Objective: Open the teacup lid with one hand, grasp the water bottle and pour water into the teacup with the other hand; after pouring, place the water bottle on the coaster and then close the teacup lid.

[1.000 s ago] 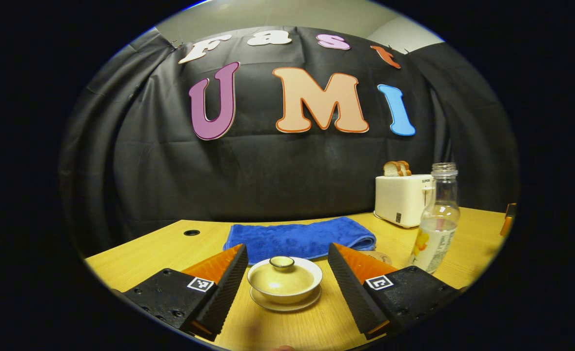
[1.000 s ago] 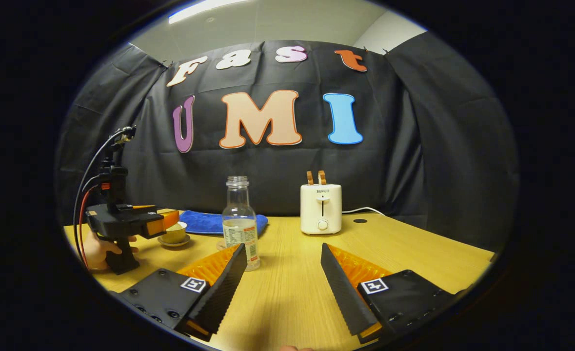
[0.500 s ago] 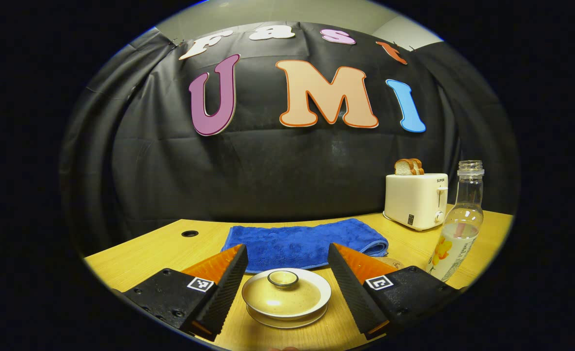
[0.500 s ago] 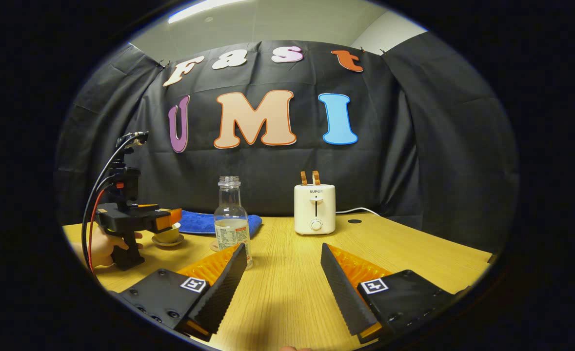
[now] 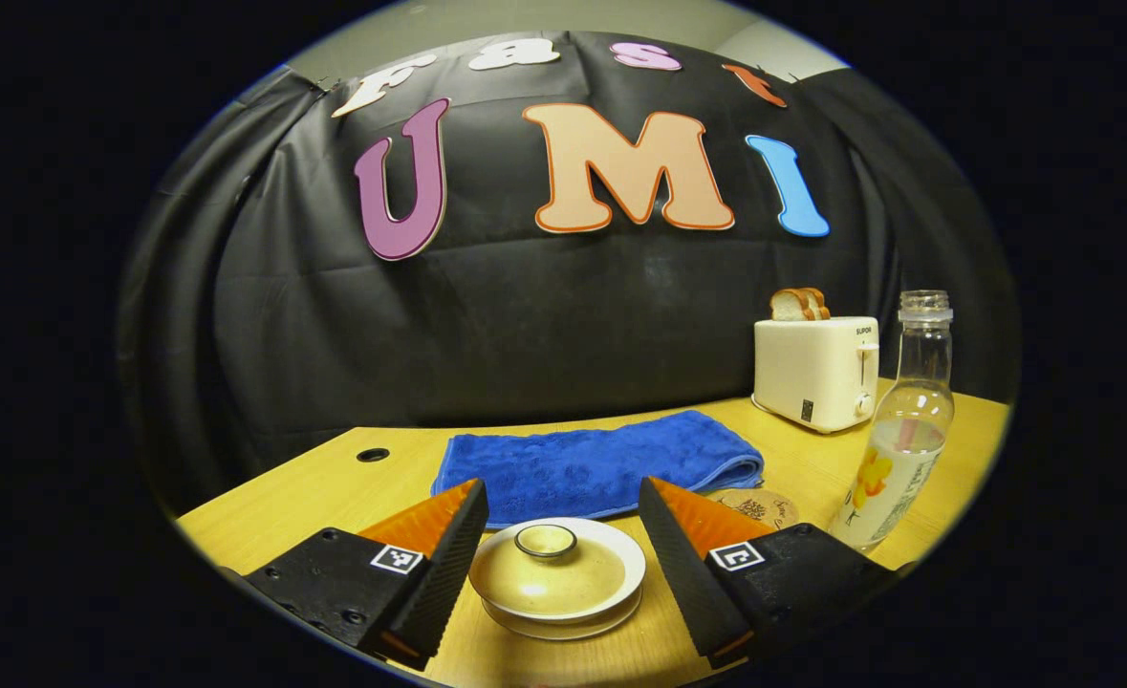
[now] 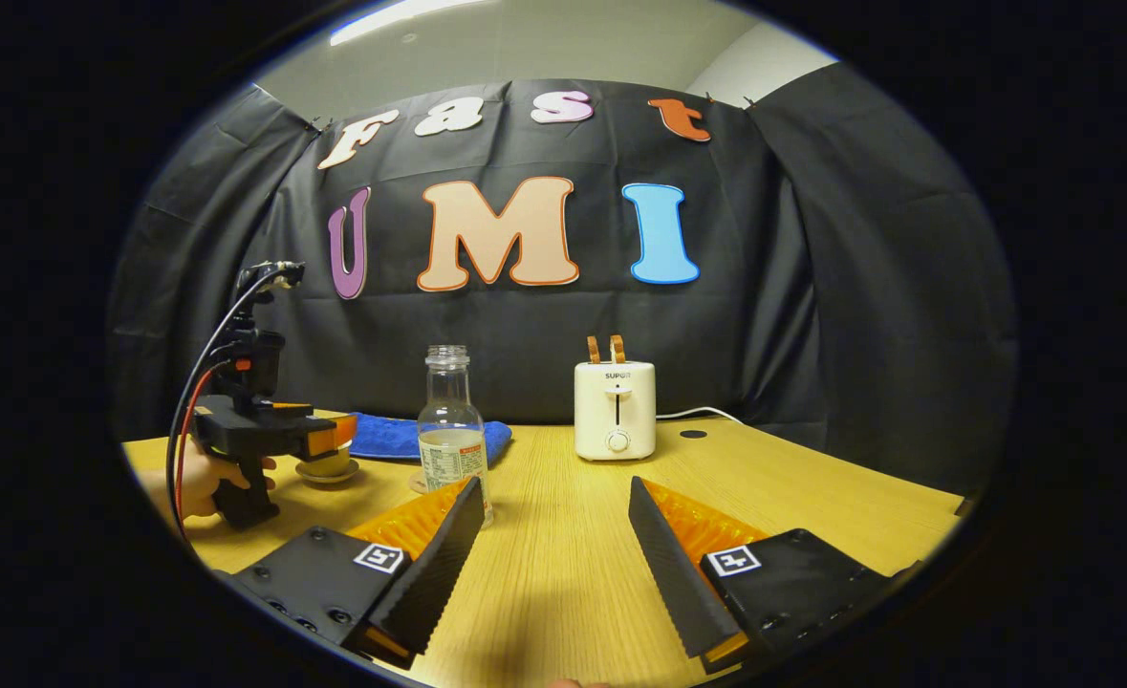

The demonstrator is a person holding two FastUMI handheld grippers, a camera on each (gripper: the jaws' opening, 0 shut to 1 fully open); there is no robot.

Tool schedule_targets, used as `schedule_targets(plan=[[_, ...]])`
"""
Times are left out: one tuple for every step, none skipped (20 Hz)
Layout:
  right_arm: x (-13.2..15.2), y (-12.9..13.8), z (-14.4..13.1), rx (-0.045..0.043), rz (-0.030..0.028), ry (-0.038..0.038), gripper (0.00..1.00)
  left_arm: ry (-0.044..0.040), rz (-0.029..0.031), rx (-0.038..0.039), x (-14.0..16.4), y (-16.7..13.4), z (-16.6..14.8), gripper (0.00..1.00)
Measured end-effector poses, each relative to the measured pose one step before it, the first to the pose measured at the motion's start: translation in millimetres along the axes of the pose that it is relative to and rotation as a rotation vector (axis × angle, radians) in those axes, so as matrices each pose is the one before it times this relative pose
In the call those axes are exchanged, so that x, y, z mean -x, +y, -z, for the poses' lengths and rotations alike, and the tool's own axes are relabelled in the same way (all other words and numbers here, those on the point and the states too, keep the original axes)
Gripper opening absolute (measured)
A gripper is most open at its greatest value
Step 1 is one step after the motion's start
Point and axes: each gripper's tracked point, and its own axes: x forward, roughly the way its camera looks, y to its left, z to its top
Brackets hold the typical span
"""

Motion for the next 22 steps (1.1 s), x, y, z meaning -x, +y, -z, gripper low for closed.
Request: schedule_targets(plan=[[-0.26, 0.08, -0.47, 0.00002, 0.00002, -0.0001, 0.98, 0.01003, 0.01292, -0.00705, 0.29, -3.34, 2.41, 0.92], [-0.12, -0.11, 0.22, 0.00003, 0.00004, -0.00001, 0.93, 0.00914, 0.01116, -0.00605, -0.14, -1.87, 0.34, 0.9], [0.08, -0.27, -0.68, -0.00004, 0.00004, 0.00026, 0.93, 0.013, -0.00089, -0.00075, 0.01, 1.46, 2.38, 0.87], [0.49, 0.41, 0.65, -0.00007, 0.00018, -0.00042, 0.93, 0.00654, -0.00008, 0.00579, -1.22, 0.86, 0.93, 0.84], [-0.22, -0.19, -0.48, 0.00007, -0.00004, 0.00025, 0.93, 0.00326, 0.00383, 0.00525, -0.22, -0.75, 0.76, 0.82], [-0.21, 0.28, 0.5, 0.00008, -0.00004, -0.00041, 0.93, 0.00712, 0.00006, 0.0086, 0.05, 1.27, 0.3, 0.74], [-0.4, -0.59, -0.37, -0.00013, -0.00043, 0.00044, 0.93, 0.00633, 0.0037, 0.00768, -0.36, 0.08, 2.16, 0.68], [0.59, 0.48, 0.56, 0.00013, -0.00146, -0.00011, 0.93, 0.00556, -0.00156, 0.00658, 0.1, 1.08, 0.04, 0.66], [0.23, -0.68, -0.68, -0.00009, -0.0005, 0.00023, 0.93, 0.0049, 0.00217, 0.0038, -0.89, 0.67, 1.26, 0.63], [-0.33, -0.2, 0.59, 0.00027, 0.00048, -0.00066, 0.93, 0.00279, 0.00403, 0.00194, -0.17, -1.51, 0.14, 0.63], [0.09, 0.06, -0.55, -0.00033, -0.00062, 0.00036, 0.93, 0.0027, 0.00275, -0.00042, 0.07, -1.18, 1.12, 0.62], [0.05, 0.12, 0.68, 0.00024, -0.00015, -0.00028, 0.93, 0.00404, -0.00067, -0.00262, 0.39, 0.81, -0.1, 0.62], [-0.2, -0.43, -0.28, -0.00003, -0.0001, -0.0001, 0.93, 0.00396, -0.00632, -0.00526, 0.18, 1.88, 2.06, 0.6], [0.02, 0.21, 0.7, 0.00008, 0.00002, -0.00019, 0.93, 0.00009, -0.00969, -0.0018, 0.88, 1.98, -1.1, 0.55], [0.21, -0.07, -0.7, 0.00009, -0.00001, -0.00025, 0.93, -0.00099, -0.00761, -0.00128, 0.56, 2.57, 0.39, 0.48], [0.02, -0.01, 0.84, 0.0002, -0.0001, -0.00017, 0.93, 0.0005, -0.00417, -0.00214, -0.07, 1.06, -0.81, 0.45], [-0.42, -0.1, -0.56, -0.00029, 0.00014, -0.00001, 0.93, 0.00164, -0.00378, -0.00353, 0.84, 1.26, 1.6, 0.39], [-0.26, 0.34, 0.6, 0.00029, -0.0001, -0.00008, 0.93, -0.00101, -0.00709, -0.00286, 0.99, 2.44, -1.0, 0.36], [-0.27, 0.12, -0.58, -0.00008, 0.0, 0.00012, 0.93, -0.0001, 0.00241, 0.00191, -1.05, -0.46, 0.77, 0.29], [0.42, -0.52, 0.24, -0.00019, 0.0, -0.0002, 0.93, 0.00239, -0.00194, -0.00158, 0.86, 0.07, -0.12, 0.28], [-0.38, 0.03, -0.16, 0.00027, 0.00004, 0.00042, 0.93, 0.00412, -0.0013, -0.00295, -0.17, 0.31, 1.51, 0.28], [0.09, 0.23, 0.84, -0.00003, -0.00009, -0.00032, 0.93, 0.0011, -0.00101, -0.00036, 0.68, 0.27, 0.33, 0.28]])
